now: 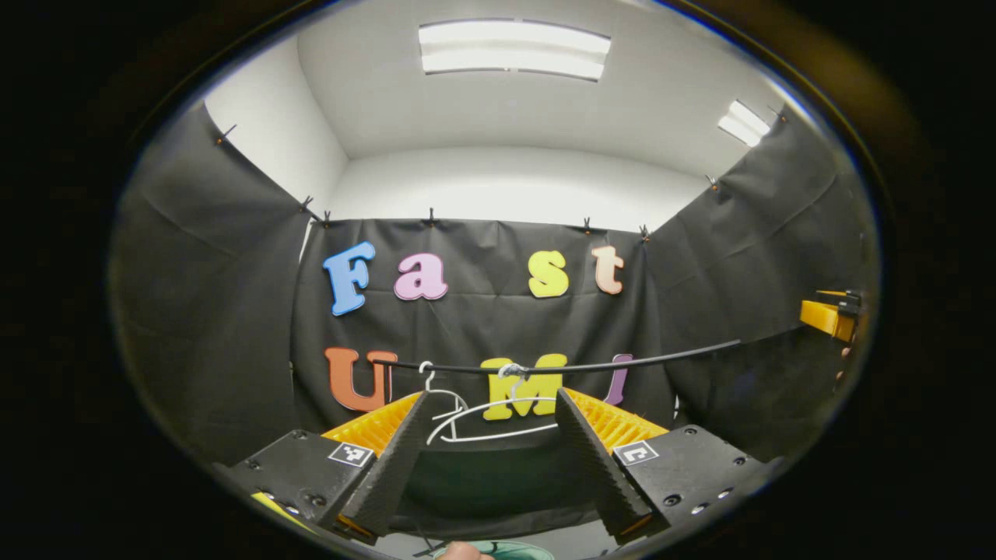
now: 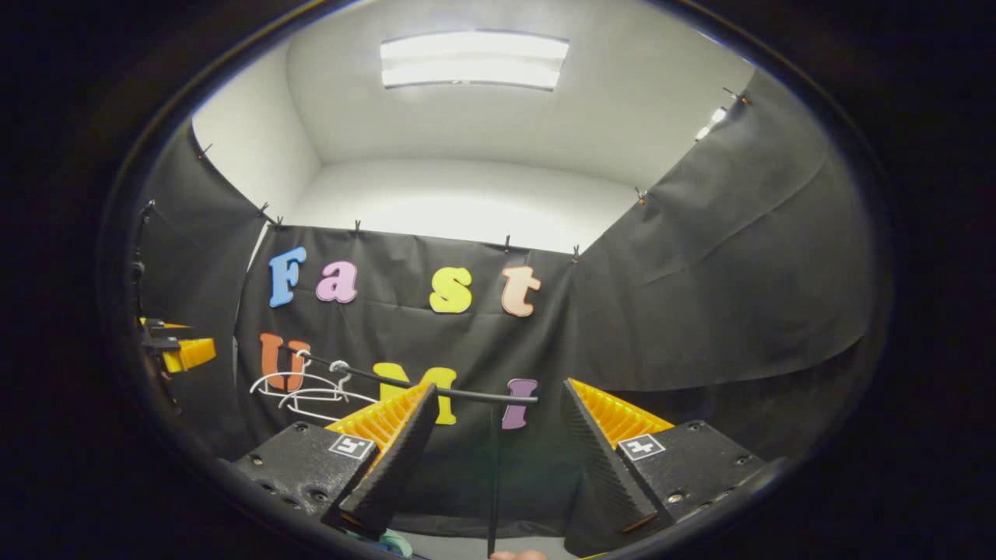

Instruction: Grasp the clothes on the hanger with both hands and then place them into the laundry hamper below.

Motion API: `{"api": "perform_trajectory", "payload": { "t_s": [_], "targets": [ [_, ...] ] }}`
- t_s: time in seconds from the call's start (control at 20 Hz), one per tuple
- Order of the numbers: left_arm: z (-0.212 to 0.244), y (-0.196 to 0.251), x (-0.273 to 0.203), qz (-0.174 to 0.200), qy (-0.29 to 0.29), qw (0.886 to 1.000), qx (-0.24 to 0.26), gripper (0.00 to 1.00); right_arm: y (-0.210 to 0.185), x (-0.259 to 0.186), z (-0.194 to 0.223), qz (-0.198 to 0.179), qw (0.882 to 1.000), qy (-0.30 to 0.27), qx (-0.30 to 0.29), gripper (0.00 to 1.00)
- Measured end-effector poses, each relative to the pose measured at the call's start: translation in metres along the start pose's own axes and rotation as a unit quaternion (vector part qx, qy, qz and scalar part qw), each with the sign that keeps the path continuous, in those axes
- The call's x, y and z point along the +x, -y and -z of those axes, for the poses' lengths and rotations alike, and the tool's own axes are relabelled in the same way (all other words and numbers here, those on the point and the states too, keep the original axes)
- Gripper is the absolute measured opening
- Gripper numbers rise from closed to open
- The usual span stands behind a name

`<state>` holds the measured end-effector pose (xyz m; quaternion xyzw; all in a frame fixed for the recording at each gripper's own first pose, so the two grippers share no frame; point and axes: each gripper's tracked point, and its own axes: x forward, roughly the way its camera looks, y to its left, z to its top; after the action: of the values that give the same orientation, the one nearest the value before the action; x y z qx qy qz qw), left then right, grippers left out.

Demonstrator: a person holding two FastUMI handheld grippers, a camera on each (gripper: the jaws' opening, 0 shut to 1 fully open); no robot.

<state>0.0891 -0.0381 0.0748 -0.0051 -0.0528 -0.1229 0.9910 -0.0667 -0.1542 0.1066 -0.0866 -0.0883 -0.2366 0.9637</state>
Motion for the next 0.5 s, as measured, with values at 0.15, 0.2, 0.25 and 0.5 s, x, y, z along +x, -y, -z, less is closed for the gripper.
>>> {"api": "perform_trajectory", "payload": {
  "t_s": [0.15,0.2,0.25,0.5],
  "targets": [
    [0.003,-0.002,-0.001,-0.006,-0.002,1.0,0.005,1.0,0.0,-0.001,0.003,-0.002,1.0,0.0,0.003,1.0],
    [0.002,0.0,-0.002,-0.007,0.001,1.0,0.005,1.0,0.001,0.001,0.002,-0.004,1.0,0.002,0.004,1.0],
    [0.003,0.002,-0.003,-0.005,-0.001,1.0,0.008,1.0,0.0,0.003,0.003,-0.004,1.0,0.004,0.004,1.0],
    [0.001,-0.015,-0.018,-0.027,0.006,1.0,0.013,0.98,-0.005,0.007,0.009,-0.018,1.0,0.006,0.013,1.0]
  ]
}}
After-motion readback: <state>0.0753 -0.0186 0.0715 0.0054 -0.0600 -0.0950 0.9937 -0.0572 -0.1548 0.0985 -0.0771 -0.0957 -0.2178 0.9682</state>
